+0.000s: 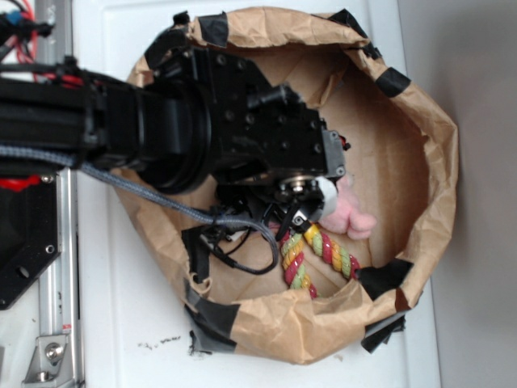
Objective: Grab the black box.
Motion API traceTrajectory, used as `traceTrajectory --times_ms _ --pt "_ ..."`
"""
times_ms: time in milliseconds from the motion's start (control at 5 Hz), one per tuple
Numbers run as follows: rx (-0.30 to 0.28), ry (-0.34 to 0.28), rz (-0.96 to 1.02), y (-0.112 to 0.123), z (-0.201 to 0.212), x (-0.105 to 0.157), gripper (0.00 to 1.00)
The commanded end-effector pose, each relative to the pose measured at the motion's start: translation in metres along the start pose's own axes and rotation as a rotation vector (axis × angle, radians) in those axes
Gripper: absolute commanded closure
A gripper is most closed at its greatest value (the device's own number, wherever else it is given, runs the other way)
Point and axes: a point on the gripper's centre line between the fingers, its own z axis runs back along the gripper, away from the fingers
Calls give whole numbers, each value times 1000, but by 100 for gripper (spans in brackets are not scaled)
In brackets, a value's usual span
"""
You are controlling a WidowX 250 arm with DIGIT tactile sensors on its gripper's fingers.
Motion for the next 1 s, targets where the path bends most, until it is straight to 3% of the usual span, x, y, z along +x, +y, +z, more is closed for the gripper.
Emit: traceTrajectory --times_ms 0,200,600,800 --pt "51 20 255 6 72 -18 100" --pt "59 45 418 16 108 -24 100" --pt "-2 7 587 19 140 -17 100" --pt "54 46 613 16 135 -7 100"
